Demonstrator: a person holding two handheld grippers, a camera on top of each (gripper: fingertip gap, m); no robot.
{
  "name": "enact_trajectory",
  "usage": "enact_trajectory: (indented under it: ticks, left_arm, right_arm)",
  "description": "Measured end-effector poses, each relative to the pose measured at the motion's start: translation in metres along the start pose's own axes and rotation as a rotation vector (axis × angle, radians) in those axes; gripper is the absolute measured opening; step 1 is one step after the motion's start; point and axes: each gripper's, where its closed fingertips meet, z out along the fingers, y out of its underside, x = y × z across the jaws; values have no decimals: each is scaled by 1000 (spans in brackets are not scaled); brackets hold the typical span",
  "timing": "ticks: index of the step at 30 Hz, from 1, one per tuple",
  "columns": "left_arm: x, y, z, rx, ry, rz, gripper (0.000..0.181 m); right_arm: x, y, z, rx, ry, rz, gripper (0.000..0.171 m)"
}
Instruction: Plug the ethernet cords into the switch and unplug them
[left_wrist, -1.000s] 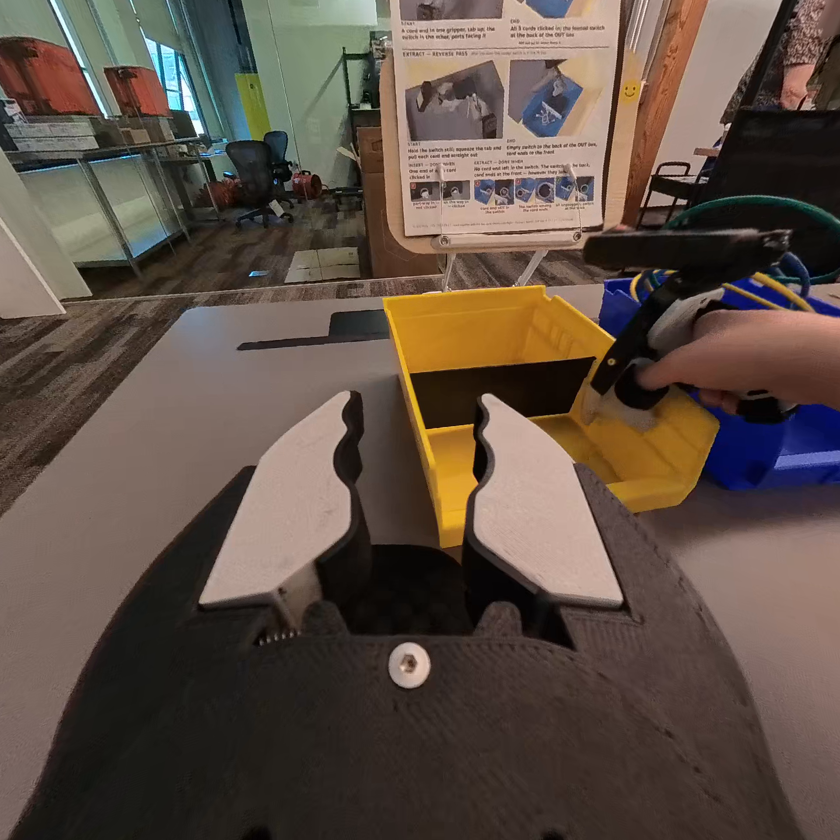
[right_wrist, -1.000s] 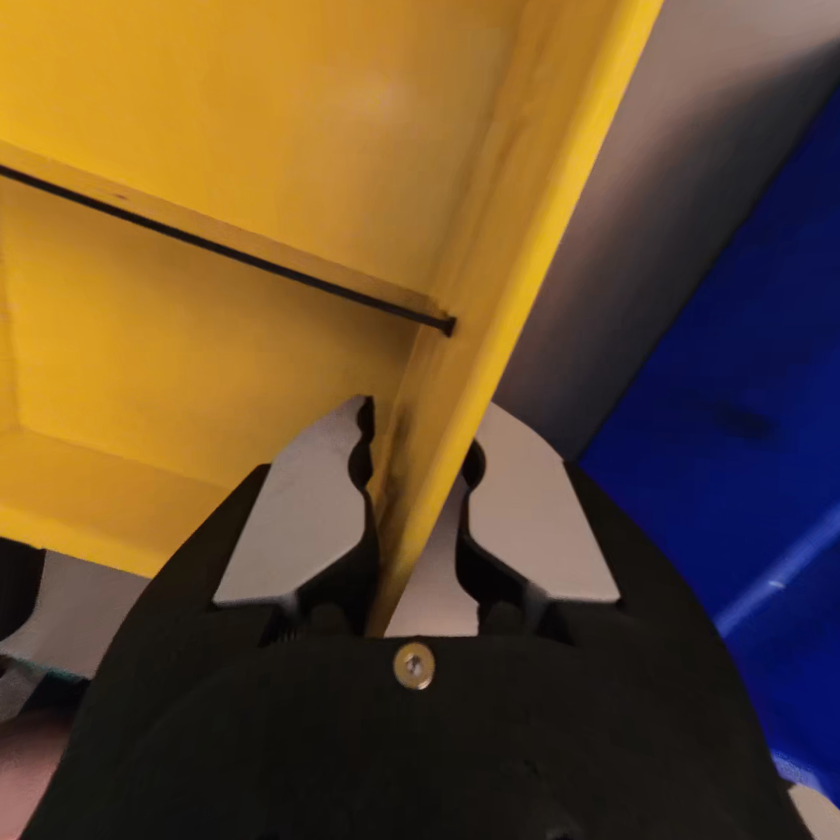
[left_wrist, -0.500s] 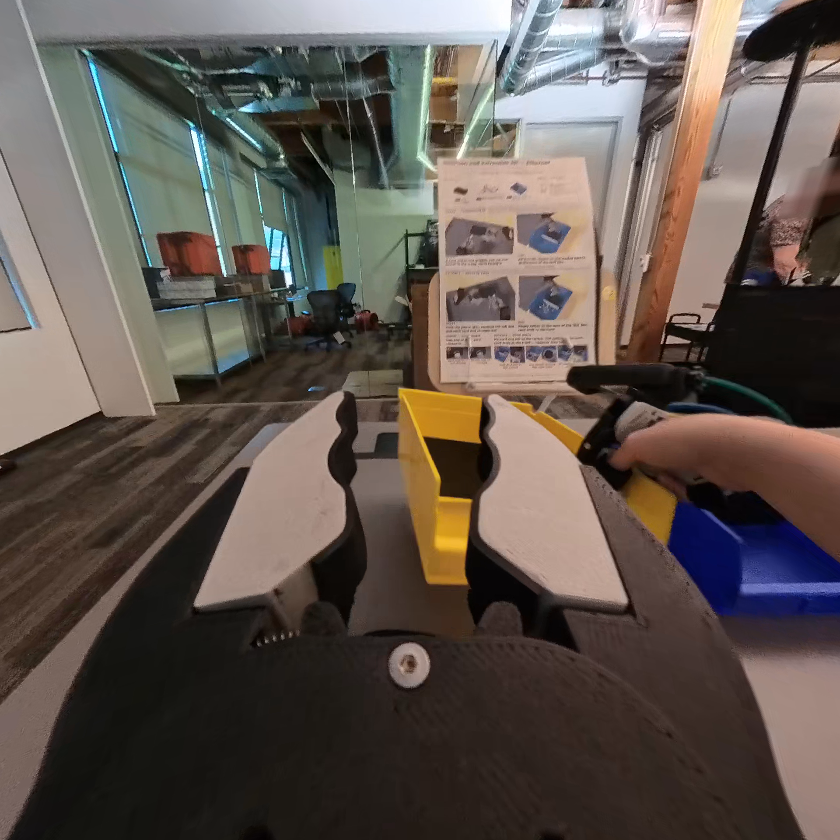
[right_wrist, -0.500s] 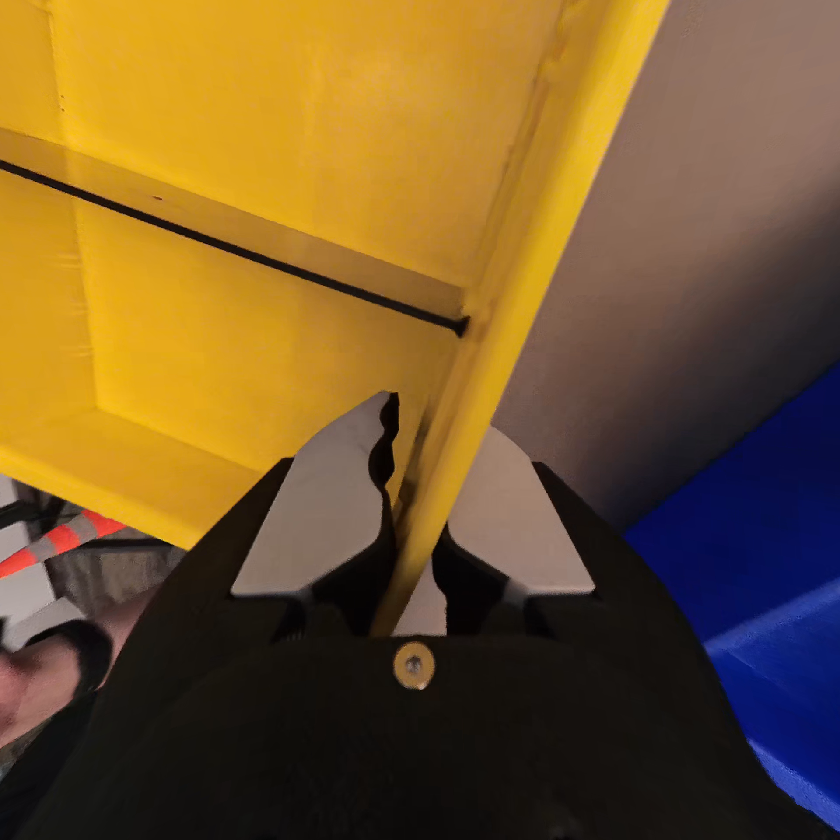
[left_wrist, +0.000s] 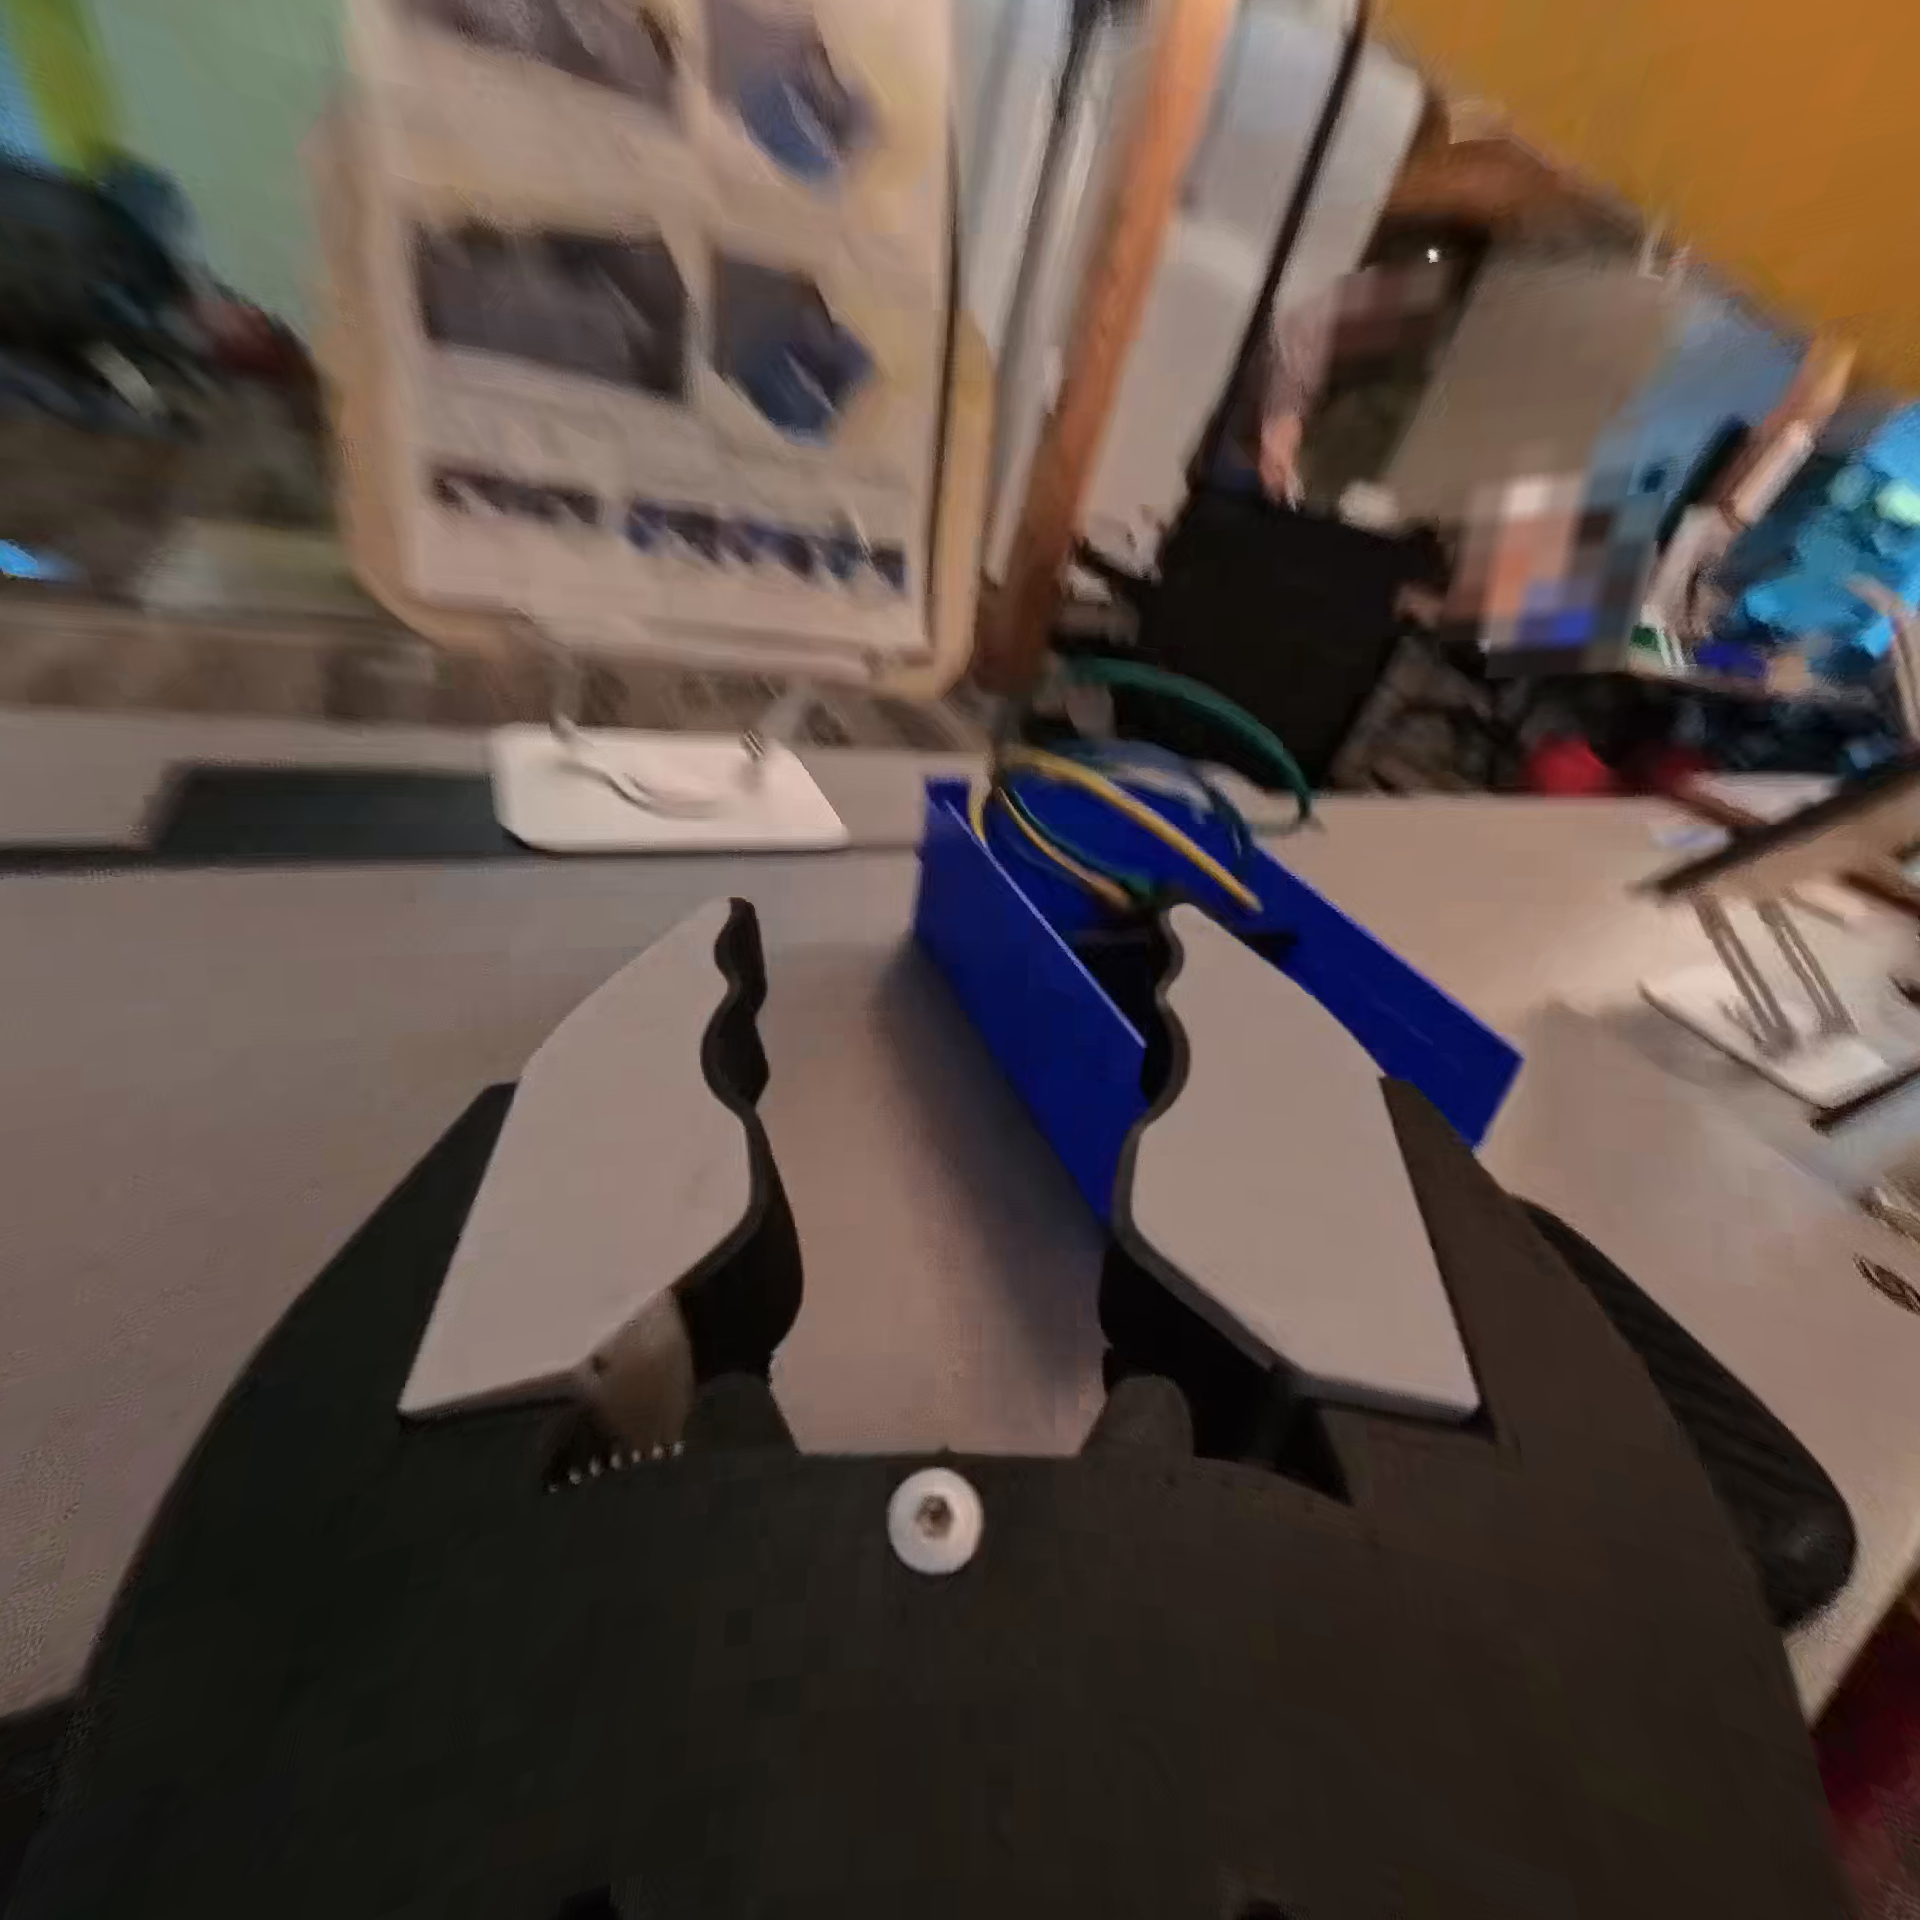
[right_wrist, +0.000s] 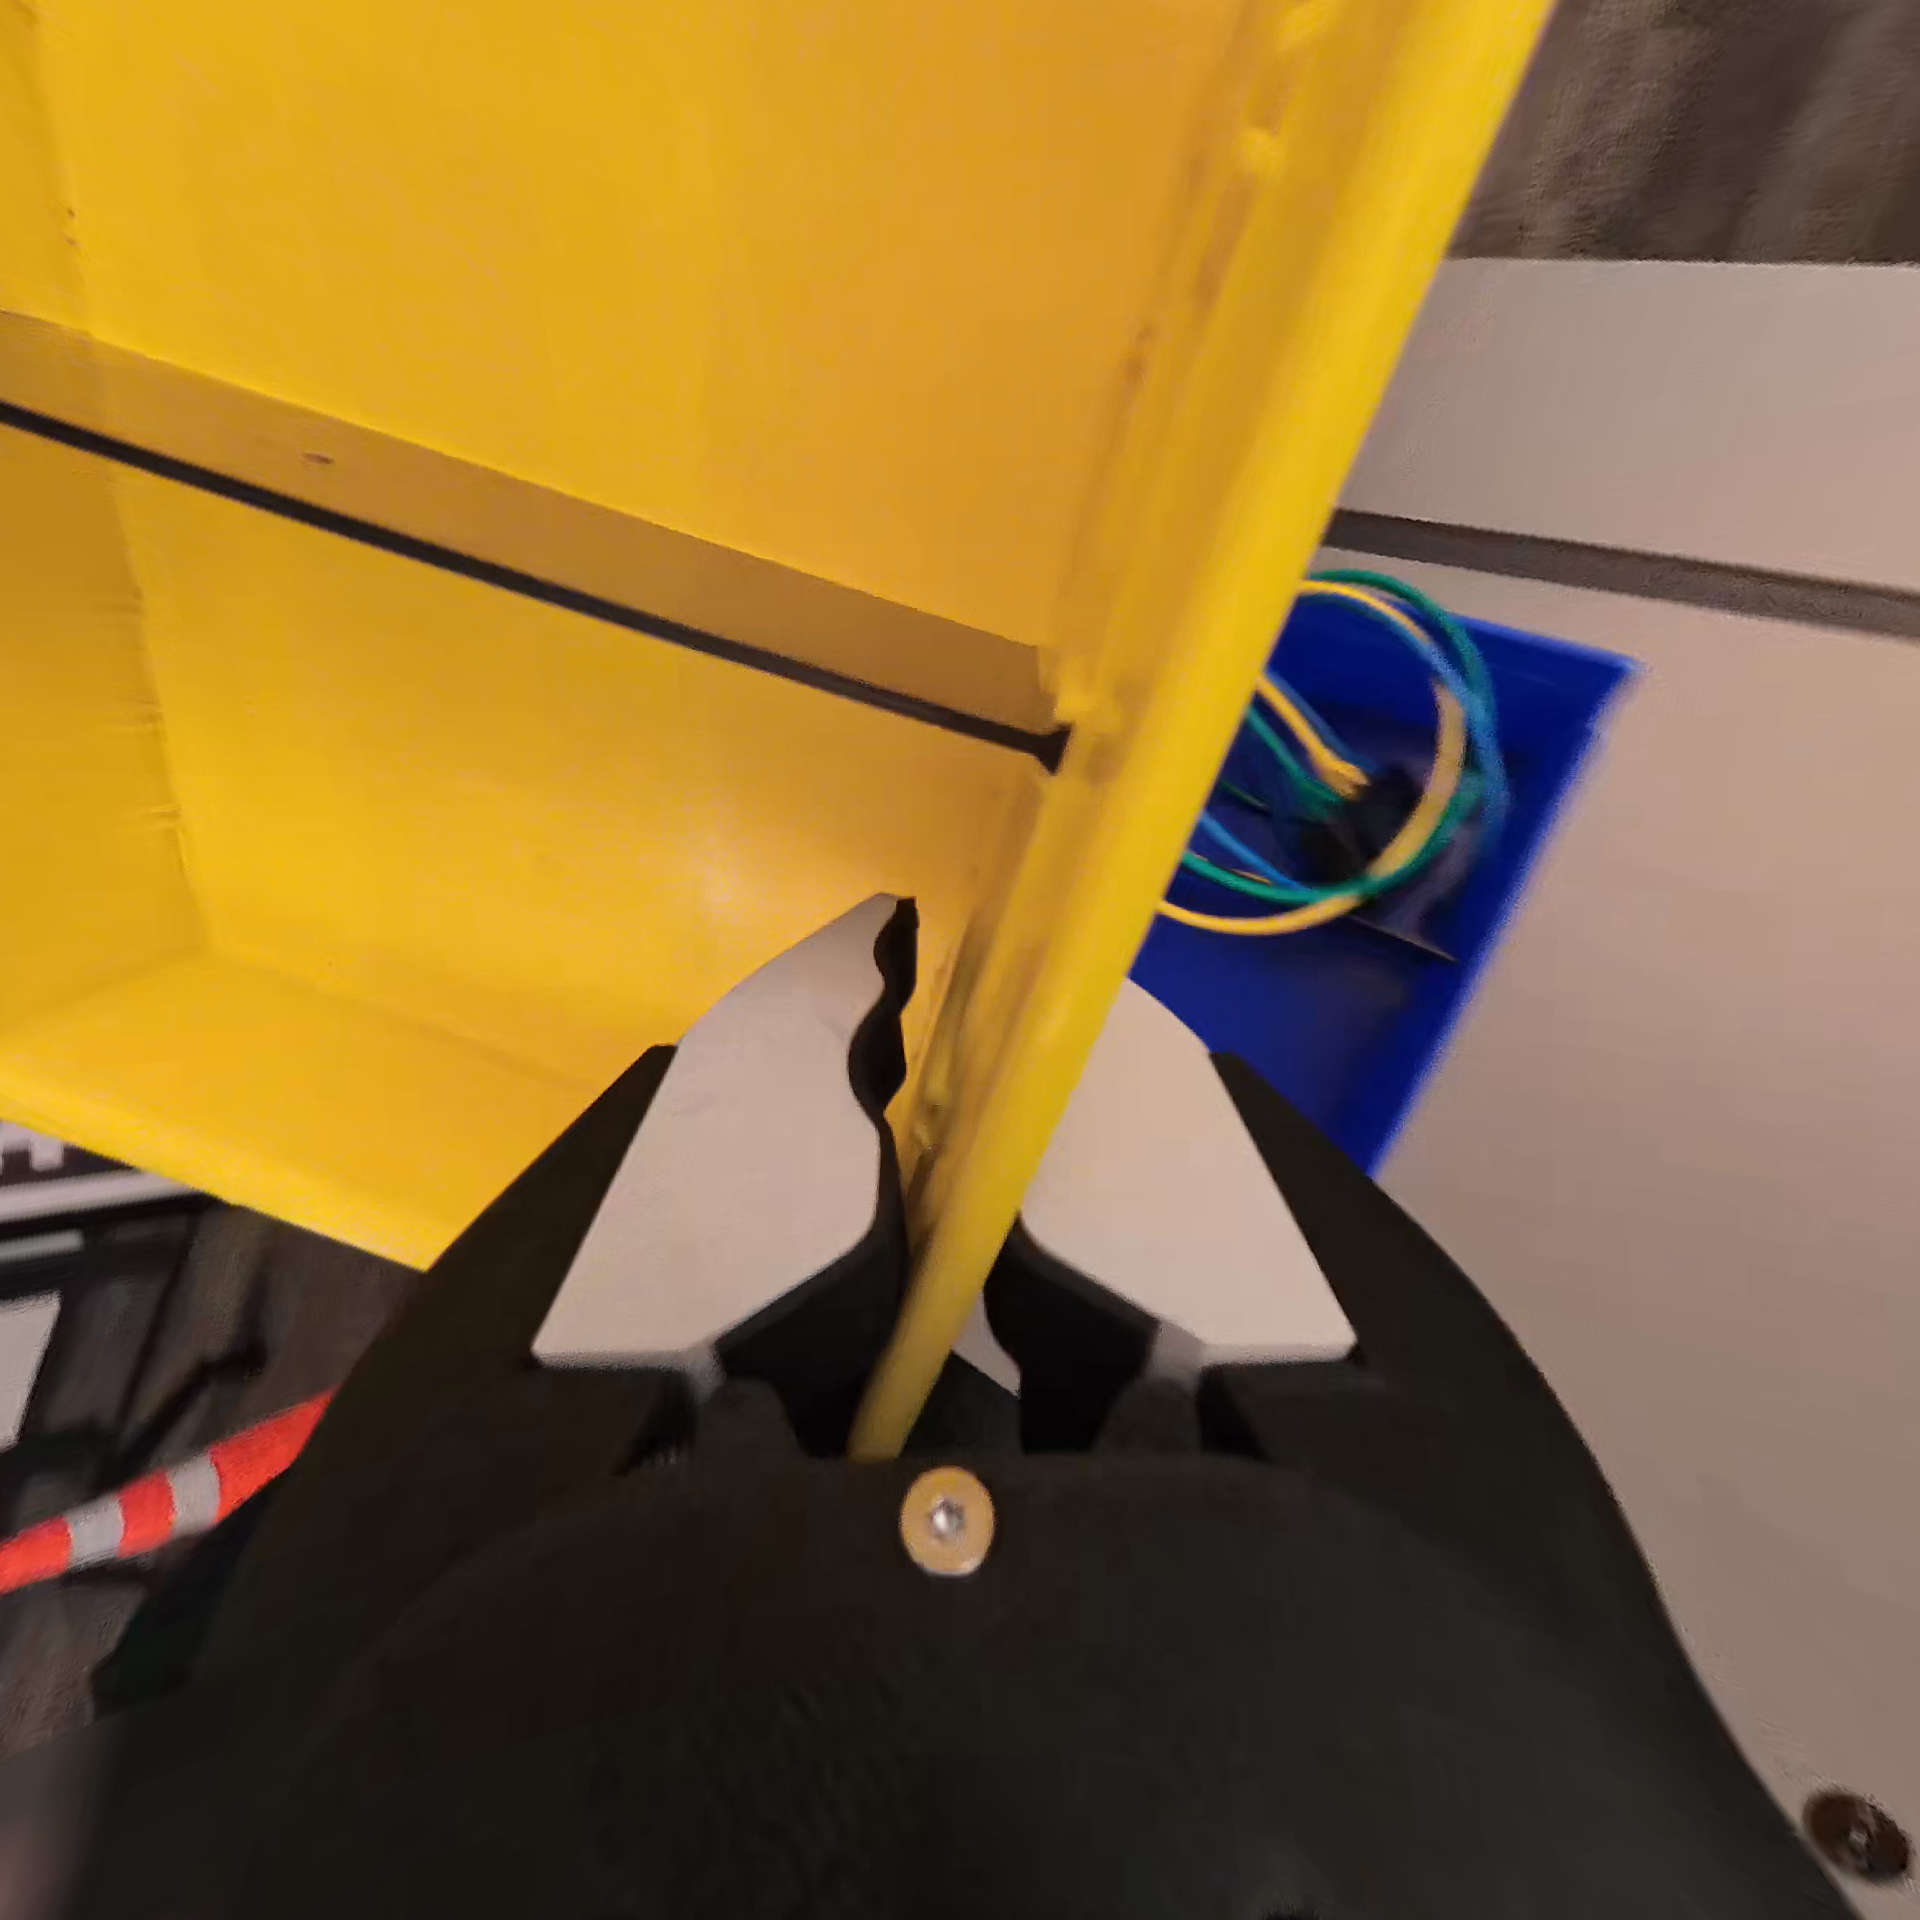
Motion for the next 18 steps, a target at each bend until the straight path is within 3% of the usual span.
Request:
enact_trajectory:
  ticks: [3, 8, 14, 18]
  left_arm:
    - [20, 58, 77, -300, 75, -36, 80]
    - [38, 97, 158, -533, 93, -30, 68]
    - [36, 123, 190, -886, -61, 342, 70]
    - [33, 152, 186, -1076, -78, 357, 71]
  right_arm:
    - [81, 33, -30, 59, 107, 118, 12]
    - [204, 110, -47, 25, 275, 262, 12]
    - [291, 174, -49, -23, 362, 364, 13]
    - [326, 204, -46, -55, 401, 402, 13]
